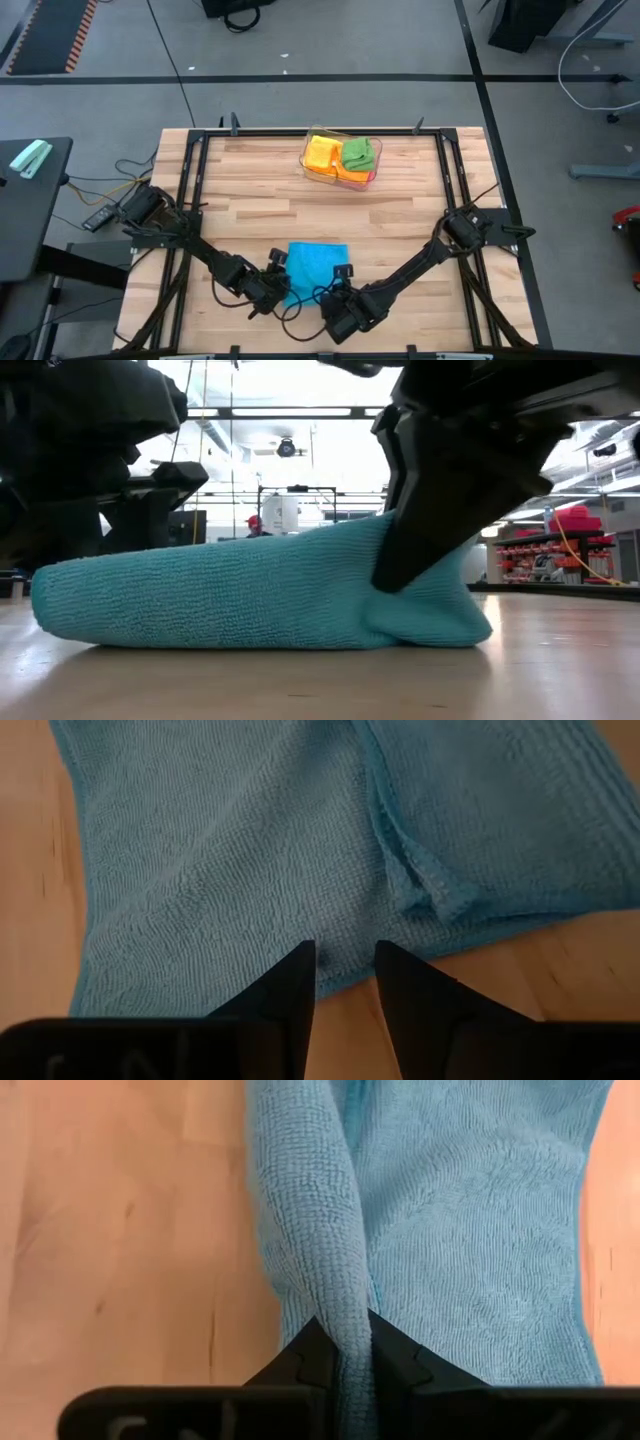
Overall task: Fold microfiber towels
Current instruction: Fold the blue microfiber cloth
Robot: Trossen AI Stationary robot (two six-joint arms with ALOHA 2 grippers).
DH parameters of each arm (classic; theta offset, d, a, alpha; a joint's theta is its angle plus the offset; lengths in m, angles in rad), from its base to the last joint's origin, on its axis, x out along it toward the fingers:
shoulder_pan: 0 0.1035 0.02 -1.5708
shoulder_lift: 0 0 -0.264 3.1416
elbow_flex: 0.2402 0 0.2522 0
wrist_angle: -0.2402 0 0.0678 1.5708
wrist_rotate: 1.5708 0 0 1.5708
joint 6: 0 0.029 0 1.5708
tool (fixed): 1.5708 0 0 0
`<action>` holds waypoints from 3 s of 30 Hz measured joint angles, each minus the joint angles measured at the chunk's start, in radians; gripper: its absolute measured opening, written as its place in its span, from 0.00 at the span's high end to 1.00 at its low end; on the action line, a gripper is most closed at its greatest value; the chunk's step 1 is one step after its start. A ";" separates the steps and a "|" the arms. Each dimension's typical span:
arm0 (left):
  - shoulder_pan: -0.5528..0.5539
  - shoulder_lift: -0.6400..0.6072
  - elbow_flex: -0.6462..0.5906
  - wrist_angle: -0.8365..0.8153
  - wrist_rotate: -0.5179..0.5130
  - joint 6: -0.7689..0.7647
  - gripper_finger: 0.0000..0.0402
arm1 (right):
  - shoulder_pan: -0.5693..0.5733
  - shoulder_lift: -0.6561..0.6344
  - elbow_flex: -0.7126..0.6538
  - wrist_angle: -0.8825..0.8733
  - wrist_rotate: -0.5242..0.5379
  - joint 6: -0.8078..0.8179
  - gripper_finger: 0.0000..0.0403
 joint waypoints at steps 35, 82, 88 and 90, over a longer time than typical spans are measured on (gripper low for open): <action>-0.128 -0.142 -0.003 -0.045 0.010 -0.238 0.54 | -0.053 -0.048 -0.001 -0.034 -0.121 0.136 0.90; -0.094 0.007 -0.003 0.123 -0.100 -0.260 0.94 | -0.050 -0.063 0.000 -0.024 -0.081 0.121 0.90; -0.081 -0.094 -0.001 0.071 -0.007 -0.245 0.90 | -0.050 -0.067 0.001 0.009 -0.113 0.018 0.90; -0.069 -0.110 -0.002 0.026 0.026 -0.262 0.88 | -0.057 -0.067 0.001 0.032 -0.139 0.002 0.90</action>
